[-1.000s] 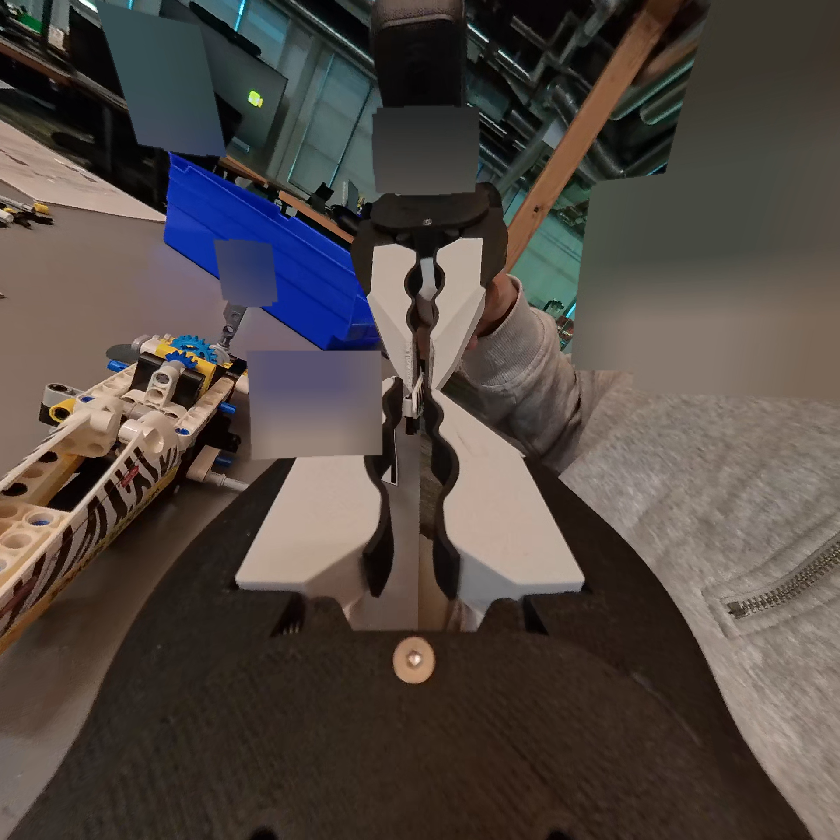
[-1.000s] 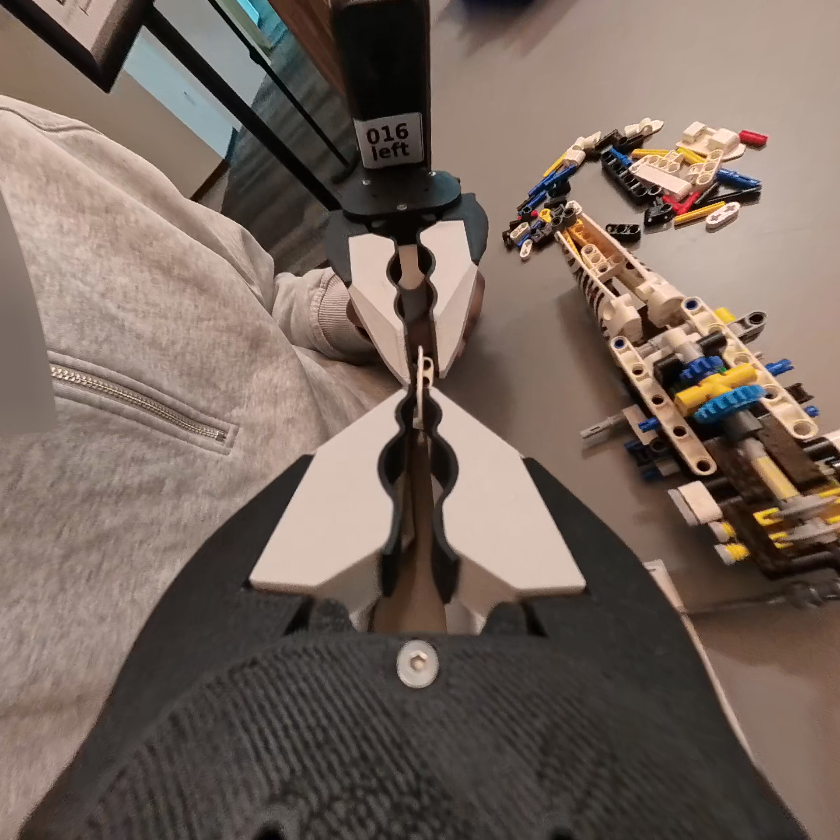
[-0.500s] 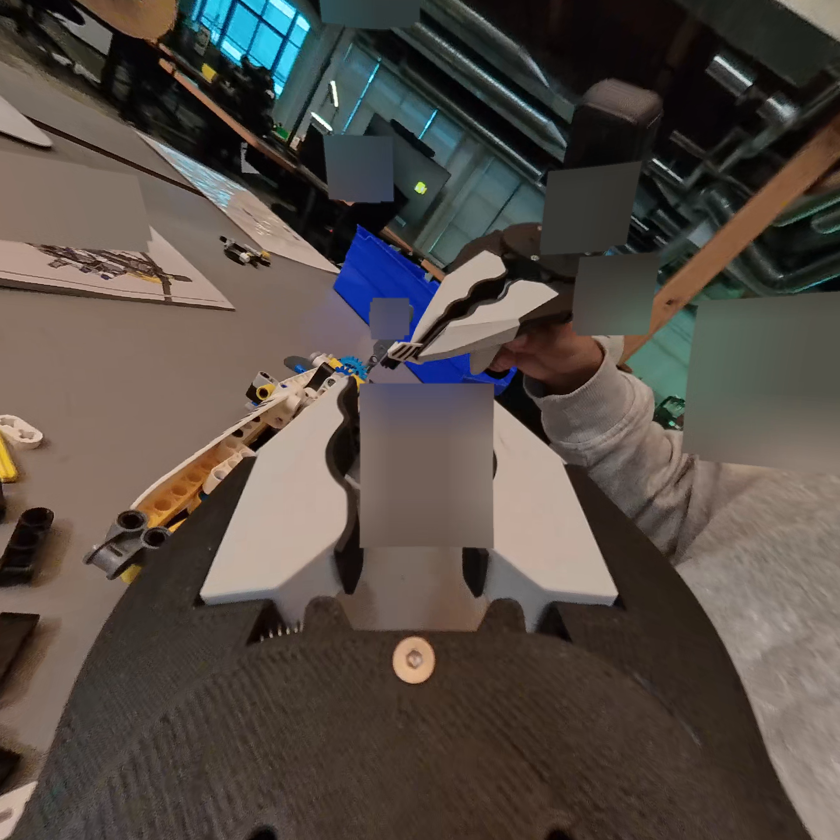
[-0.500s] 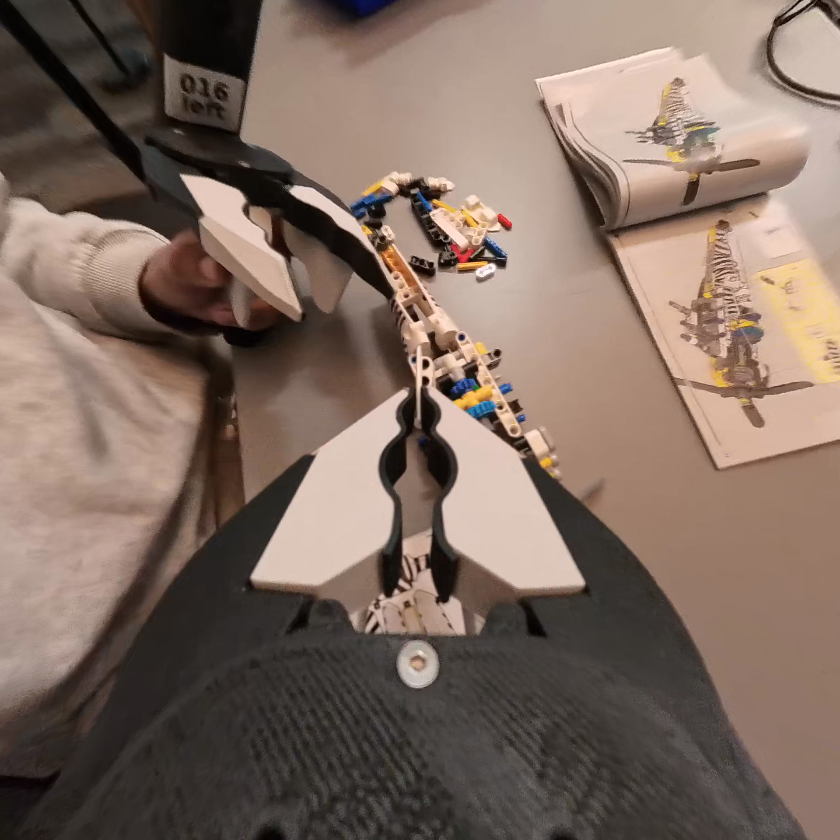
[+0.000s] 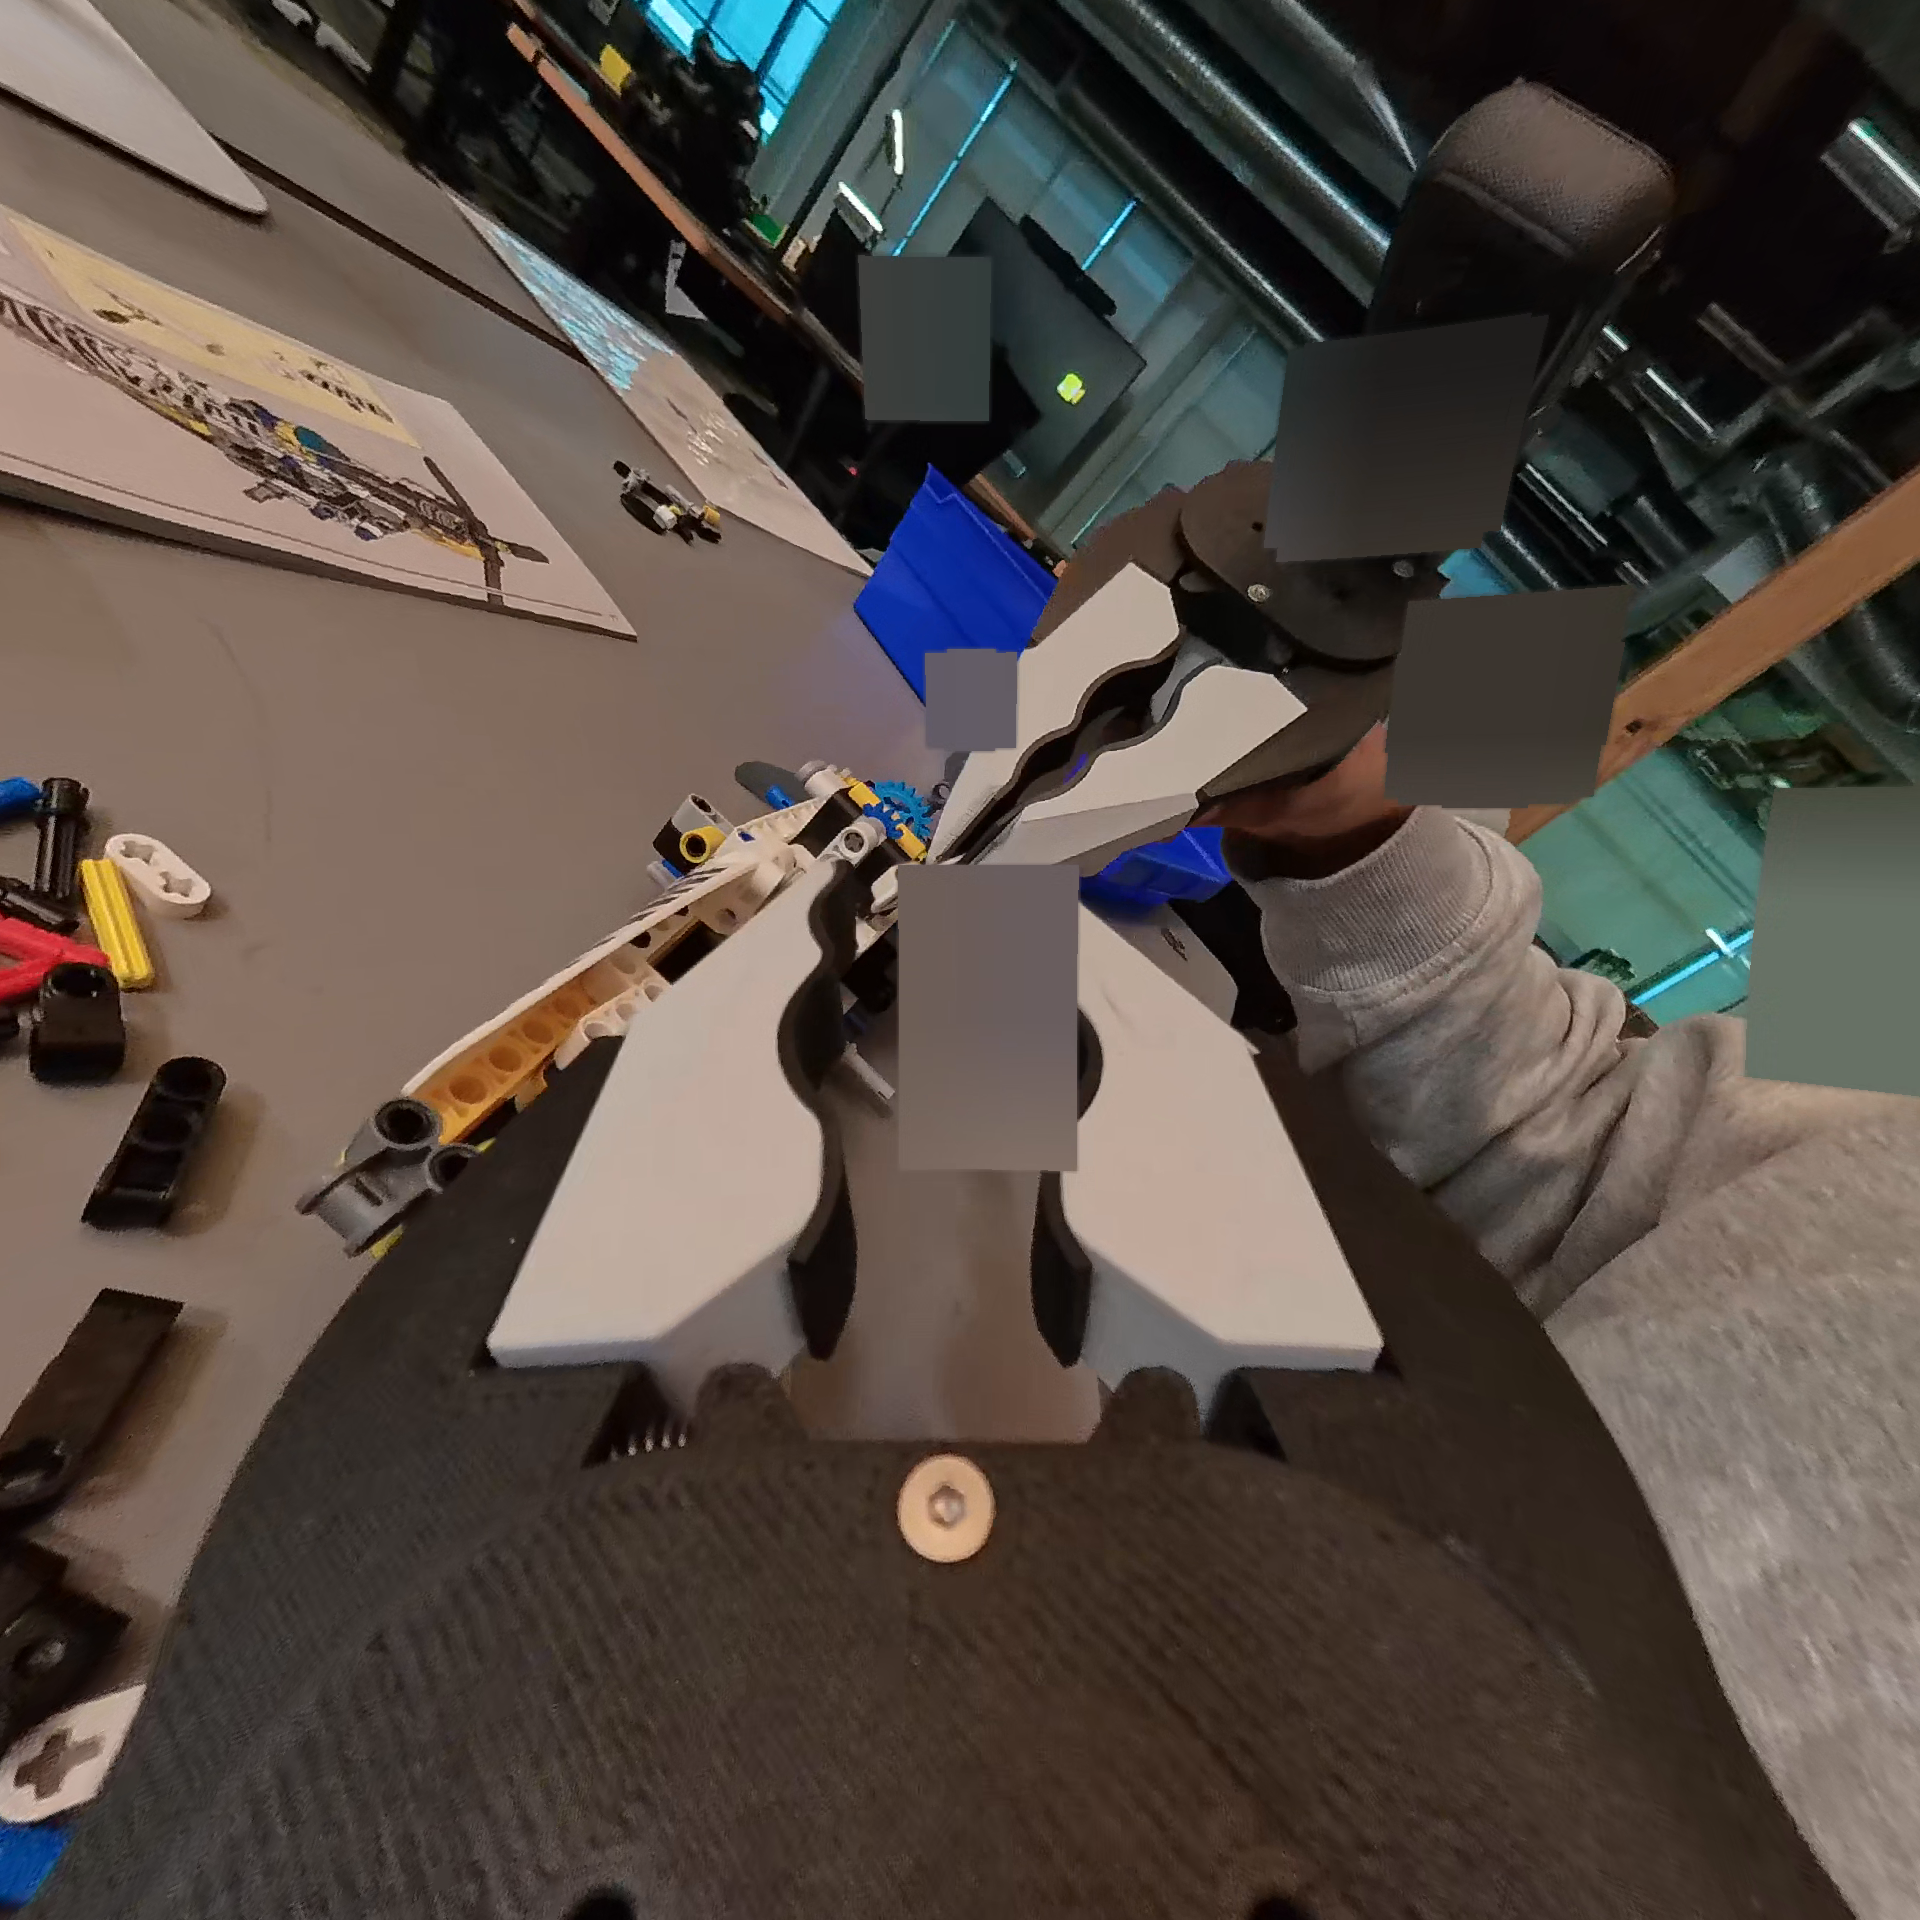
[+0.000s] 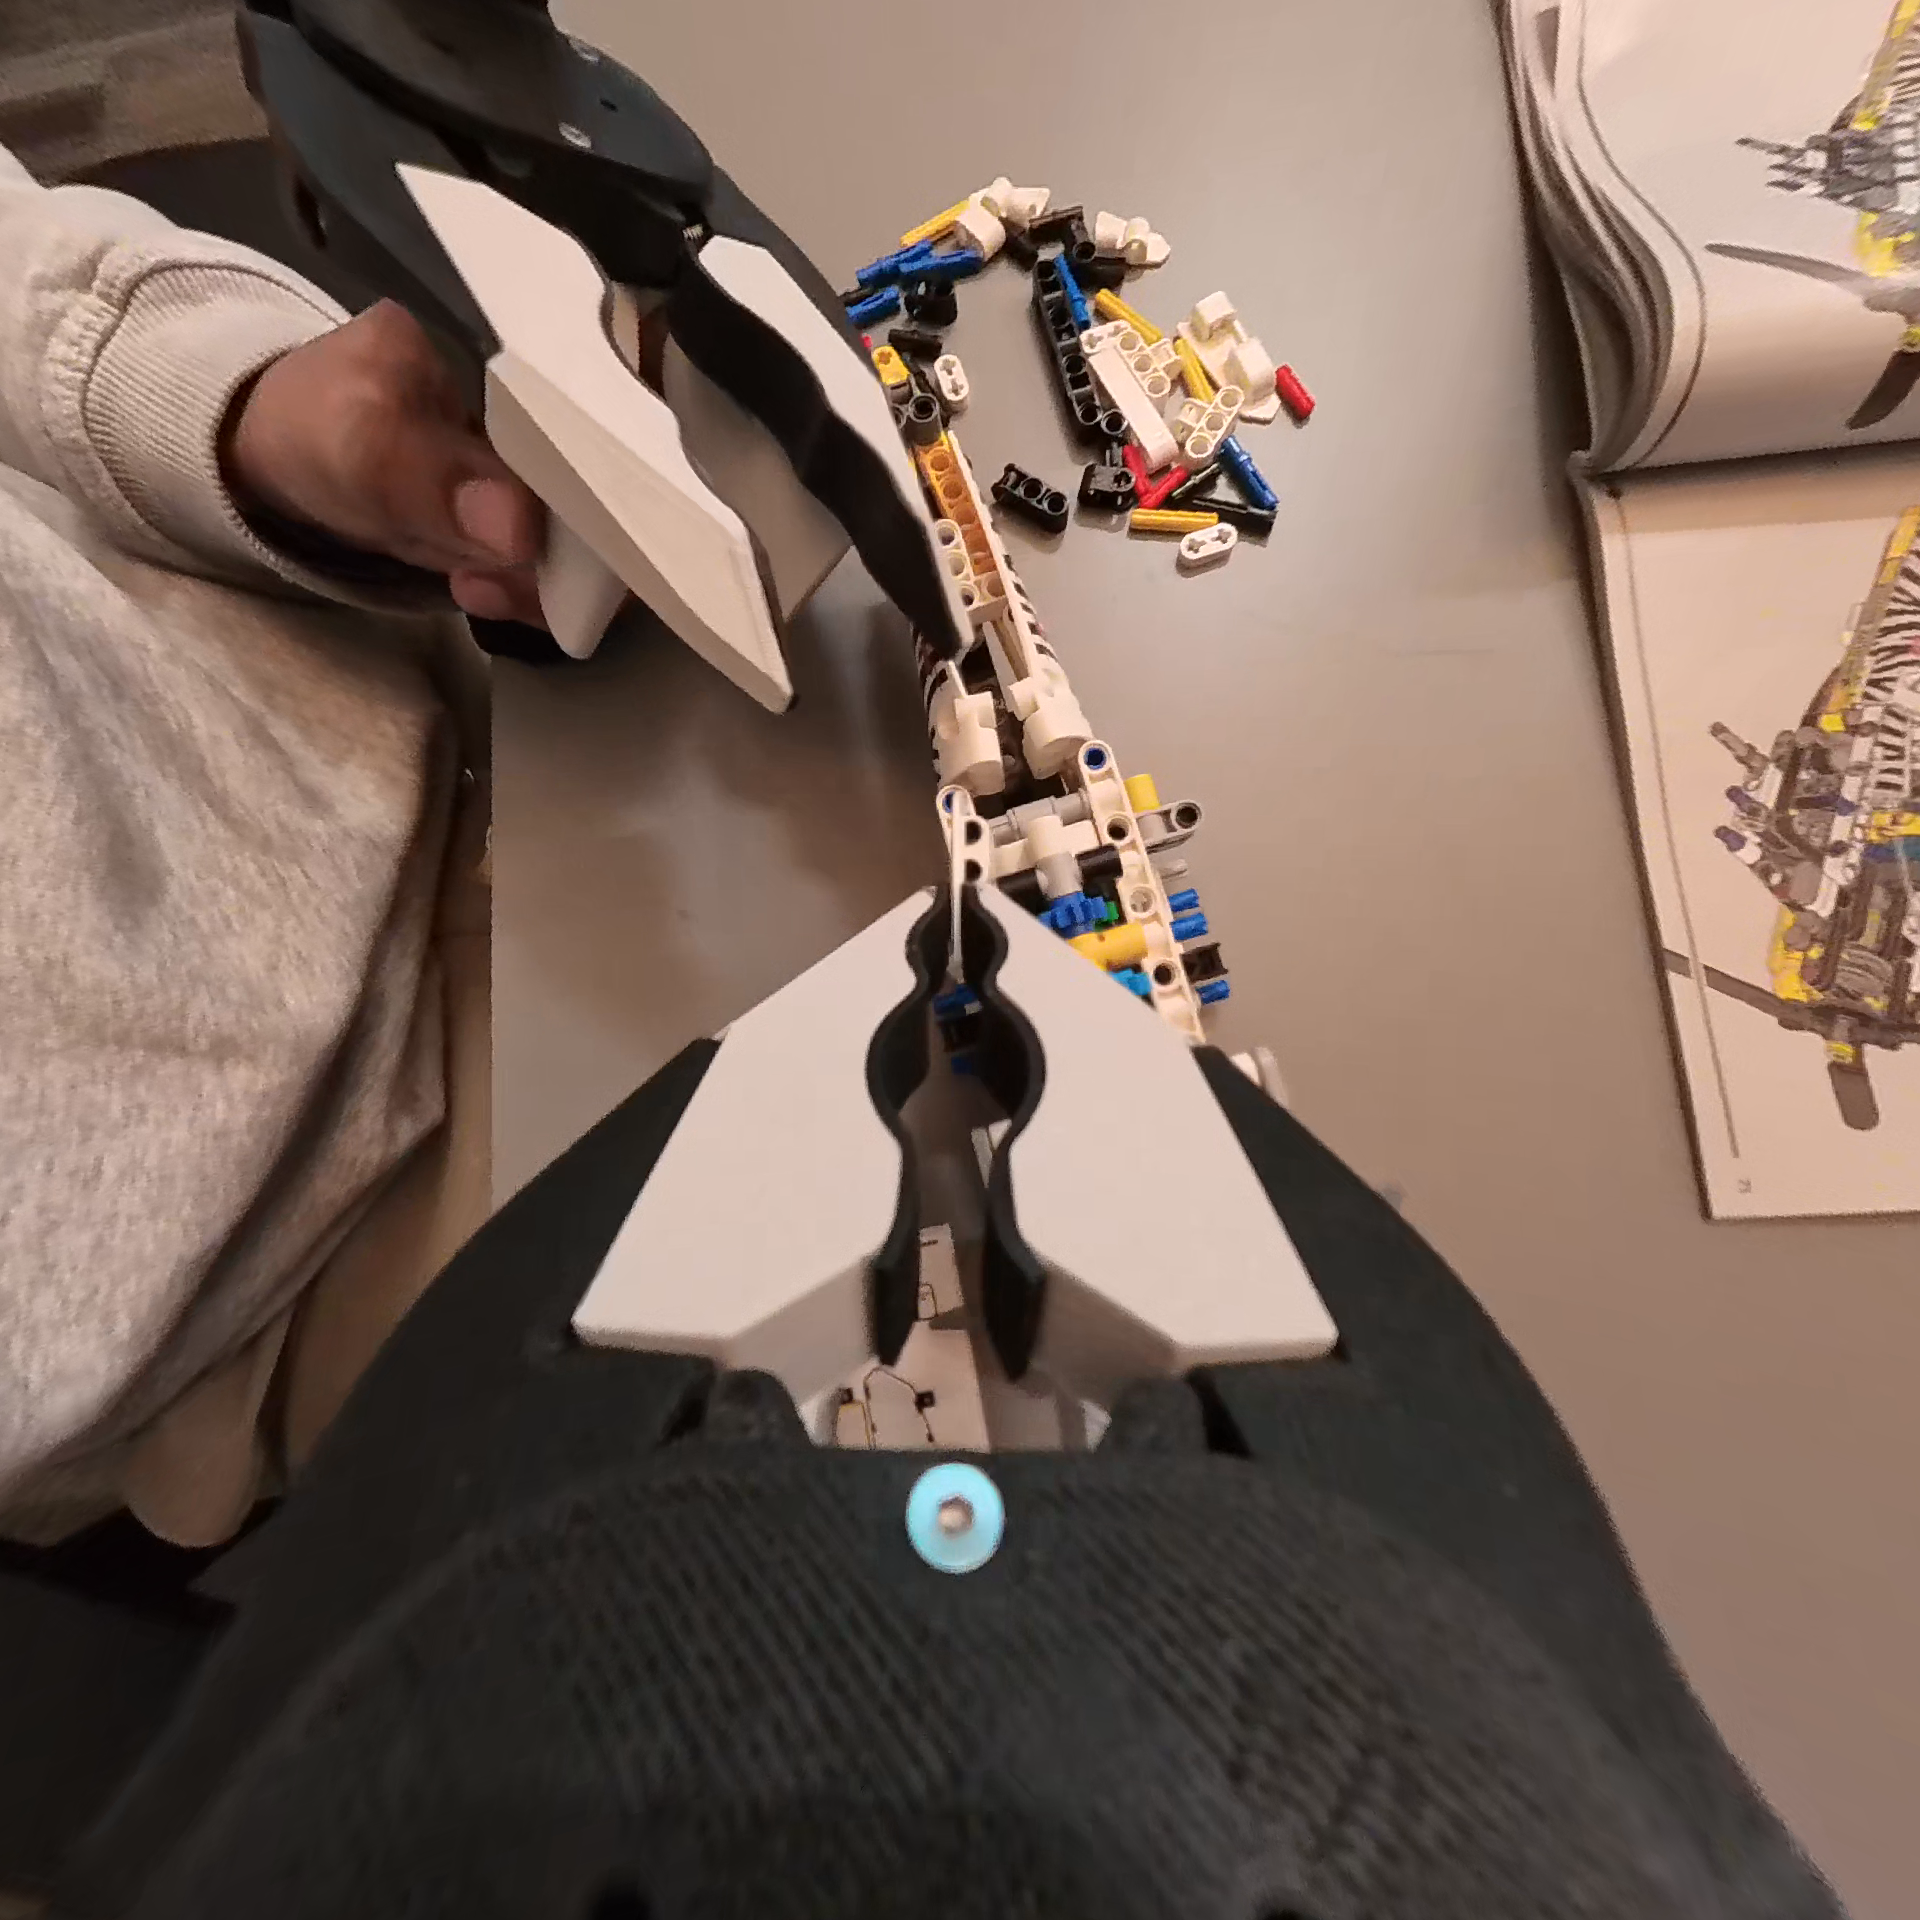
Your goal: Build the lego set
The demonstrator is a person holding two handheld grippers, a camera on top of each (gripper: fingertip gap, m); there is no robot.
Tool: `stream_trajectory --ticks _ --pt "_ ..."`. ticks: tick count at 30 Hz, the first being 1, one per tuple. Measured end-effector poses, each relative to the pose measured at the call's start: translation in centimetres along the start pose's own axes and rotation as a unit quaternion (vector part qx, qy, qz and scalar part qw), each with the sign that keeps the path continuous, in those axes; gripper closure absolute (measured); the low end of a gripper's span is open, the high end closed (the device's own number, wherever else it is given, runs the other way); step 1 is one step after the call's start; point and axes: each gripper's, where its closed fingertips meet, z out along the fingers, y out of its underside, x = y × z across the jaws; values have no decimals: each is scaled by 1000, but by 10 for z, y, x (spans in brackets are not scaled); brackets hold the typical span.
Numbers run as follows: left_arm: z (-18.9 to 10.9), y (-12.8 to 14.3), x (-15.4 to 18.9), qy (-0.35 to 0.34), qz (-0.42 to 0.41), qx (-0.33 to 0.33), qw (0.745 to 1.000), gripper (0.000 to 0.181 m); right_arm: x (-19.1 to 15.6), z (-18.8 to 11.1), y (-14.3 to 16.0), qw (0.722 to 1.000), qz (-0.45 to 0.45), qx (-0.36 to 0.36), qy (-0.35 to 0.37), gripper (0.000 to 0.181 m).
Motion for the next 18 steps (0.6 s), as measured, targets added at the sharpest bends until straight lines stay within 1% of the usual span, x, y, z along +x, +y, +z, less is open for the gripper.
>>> stream_trajectory --ticks 8,18 --pt "2 3 -1 -4 -4 -13 1000 155 -4 -1 2 999 -22 -20 -29 181" --pt "5 9 1 5 -6 -34 999 158 -1 0 2 998 -36 -44 -39 181"
